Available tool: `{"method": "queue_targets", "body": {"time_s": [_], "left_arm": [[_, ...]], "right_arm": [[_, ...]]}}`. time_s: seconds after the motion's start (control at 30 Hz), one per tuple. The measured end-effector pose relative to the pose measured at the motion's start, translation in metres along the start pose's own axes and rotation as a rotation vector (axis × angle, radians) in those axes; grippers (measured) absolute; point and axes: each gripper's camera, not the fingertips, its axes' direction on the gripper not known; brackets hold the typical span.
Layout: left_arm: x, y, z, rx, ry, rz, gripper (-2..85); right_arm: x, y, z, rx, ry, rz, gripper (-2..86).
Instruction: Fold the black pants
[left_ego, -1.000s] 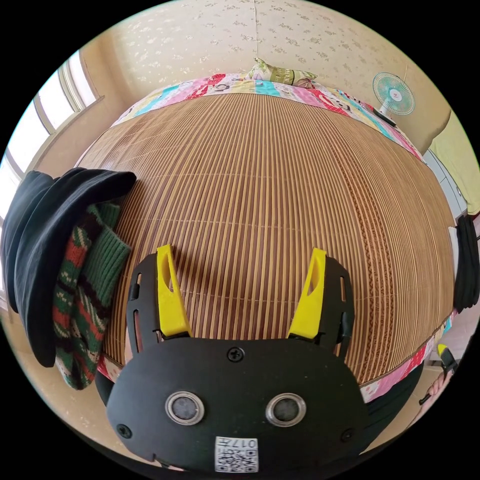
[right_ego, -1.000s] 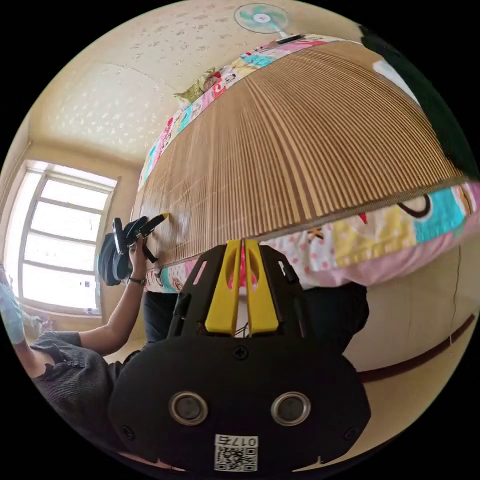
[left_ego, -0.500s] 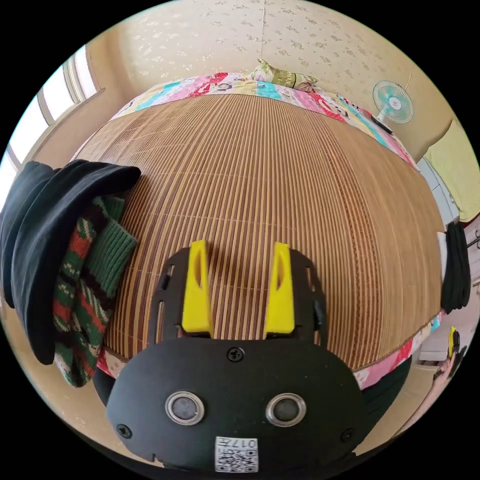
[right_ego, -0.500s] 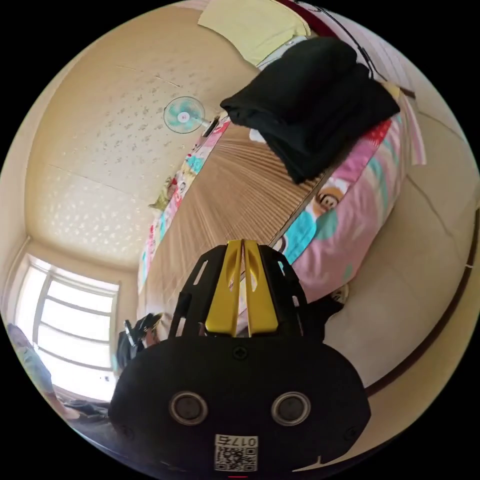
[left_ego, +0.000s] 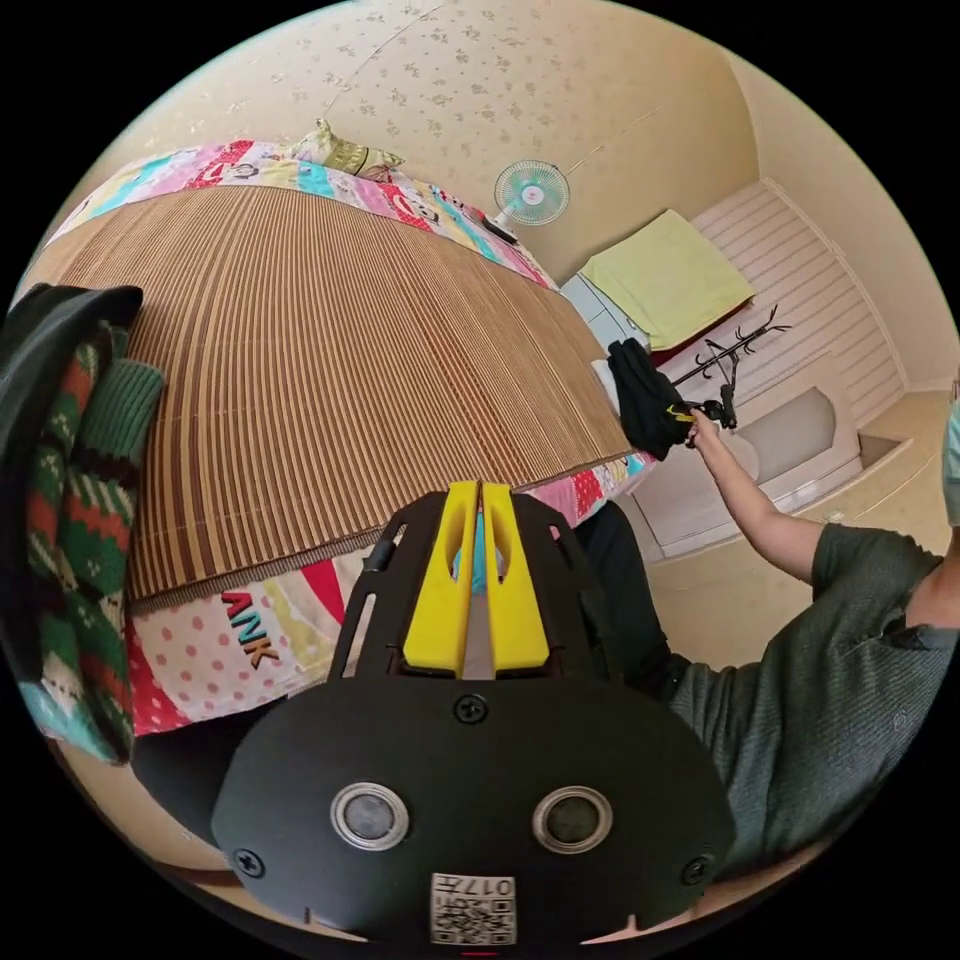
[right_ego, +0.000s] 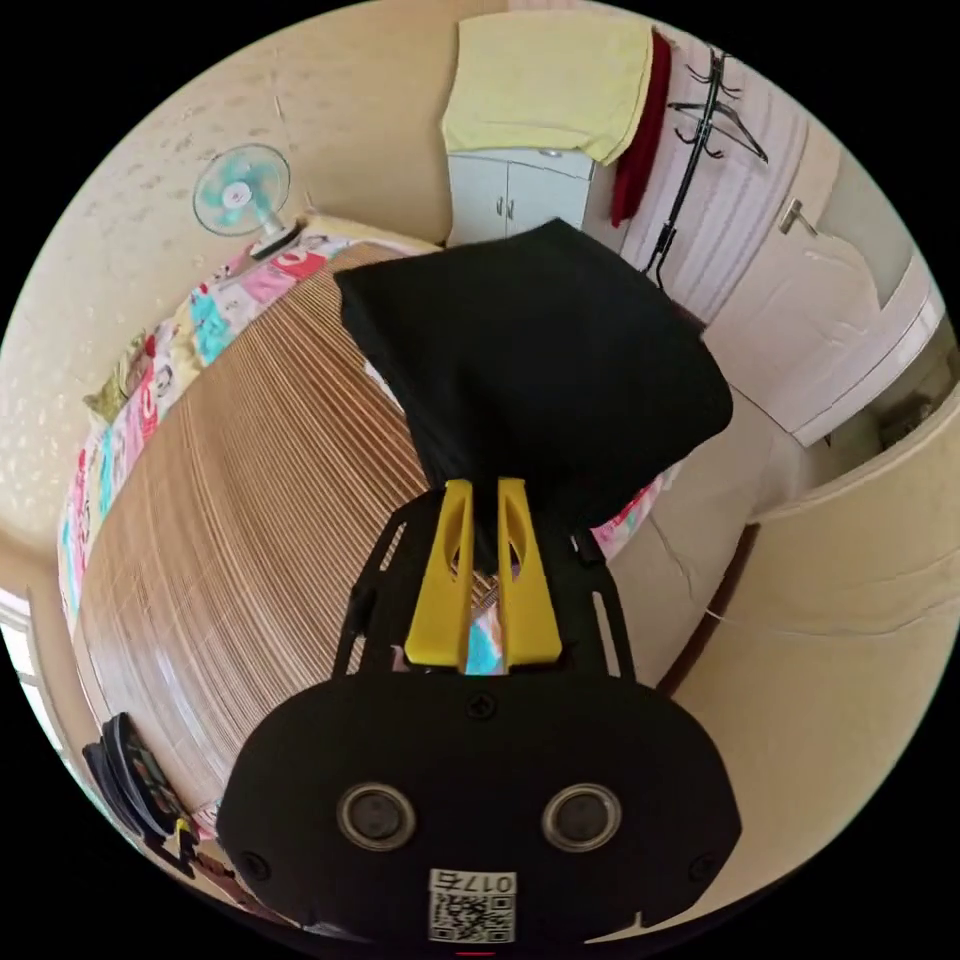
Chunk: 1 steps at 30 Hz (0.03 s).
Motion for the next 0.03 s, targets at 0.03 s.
{"method": "queue_targets", "body": {"time_s": [0.03], "left_arm": [[-0.0023, 0.0019, -0.0096, 0.019, 0.015, 0.003, -0.9]], "right_arm": [[-0.0164, 0.0142, -0.0213, 0.09, -0.06, -0.03, 4.3]]}}
